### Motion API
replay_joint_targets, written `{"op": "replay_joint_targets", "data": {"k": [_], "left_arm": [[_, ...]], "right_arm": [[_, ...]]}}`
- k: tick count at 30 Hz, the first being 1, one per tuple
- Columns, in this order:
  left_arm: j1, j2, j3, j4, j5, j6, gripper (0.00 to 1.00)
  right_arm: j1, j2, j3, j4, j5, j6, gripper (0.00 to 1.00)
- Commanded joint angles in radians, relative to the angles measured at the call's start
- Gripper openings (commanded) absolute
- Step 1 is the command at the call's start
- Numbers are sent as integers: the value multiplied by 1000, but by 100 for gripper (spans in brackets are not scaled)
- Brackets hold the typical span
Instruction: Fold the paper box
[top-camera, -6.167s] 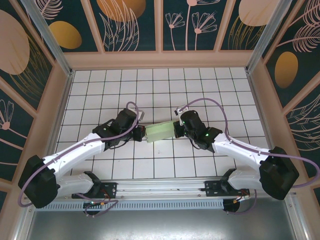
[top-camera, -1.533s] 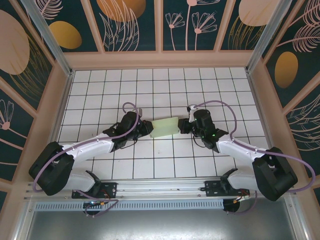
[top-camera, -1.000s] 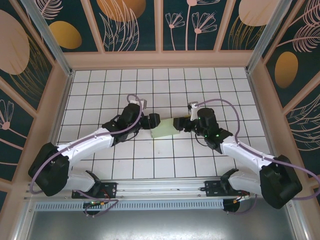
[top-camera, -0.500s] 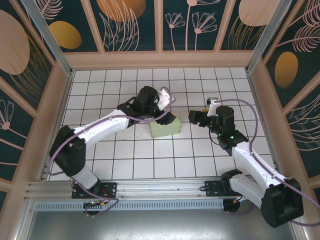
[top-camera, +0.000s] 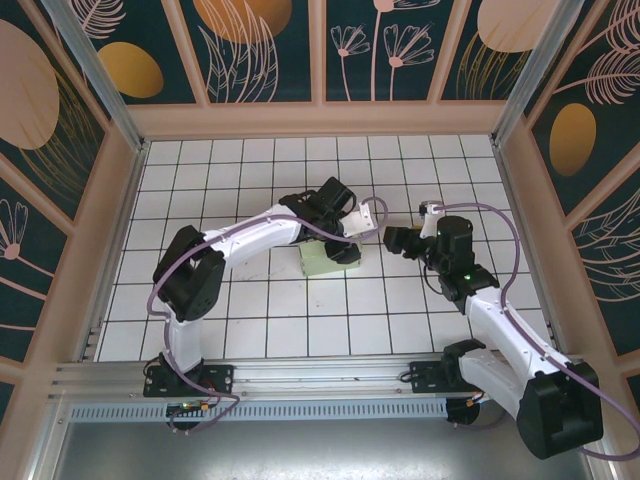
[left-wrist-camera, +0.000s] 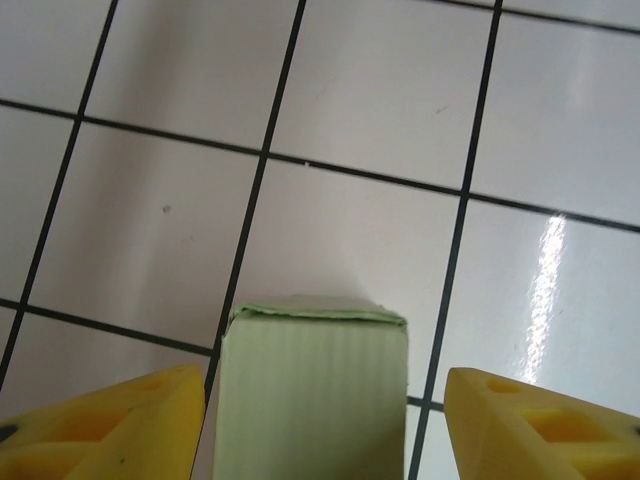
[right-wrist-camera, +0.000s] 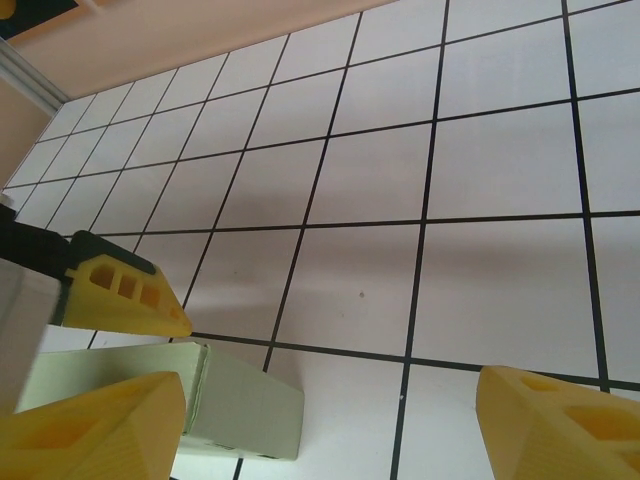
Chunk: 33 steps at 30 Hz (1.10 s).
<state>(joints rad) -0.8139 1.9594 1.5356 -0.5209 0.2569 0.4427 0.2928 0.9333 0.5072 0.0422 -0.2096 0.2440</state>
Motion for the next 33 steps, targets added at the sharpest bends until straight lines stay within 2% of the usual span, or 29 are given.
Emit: {"op": "replay_joint_targets", "data": {"k": [1, 4, 11, 16, 22, 26, 30, 33], "left_arm": [[1, 35, 62, -95, -30, 43, 60], [1, 52, 95, -125, -34, 46, 50], [-7, 27, 76, -114, -71, 59, 39], [-31, -13, 20, -38, -250, 75, 24], [-53, -72, -70, 122, -451, 143, 29], [-71, -126, -209, 378, -580, 264, 30], [-73, -132, -318, 588, -630, 394, 29], [-73, -104, -363, 677, -639, 468, 32]], "right_arm": [[-13, 7, -6, 17, -27, -23, 77], [-15, 17, -6, 25, -30, -22, 76], [-20, 50, -10, 36, -27, -20, 75], [-21, 74, -16, 51, -24, -19, 74], [-25, 100, -23, 63, -17, -18, 74], [-28, 109, -30, 72, -17, -15, 74], [-32, 115, -37, 77, -14, -12, 73], [-35, 122, -44, 84, -12, -7, 73]]}}
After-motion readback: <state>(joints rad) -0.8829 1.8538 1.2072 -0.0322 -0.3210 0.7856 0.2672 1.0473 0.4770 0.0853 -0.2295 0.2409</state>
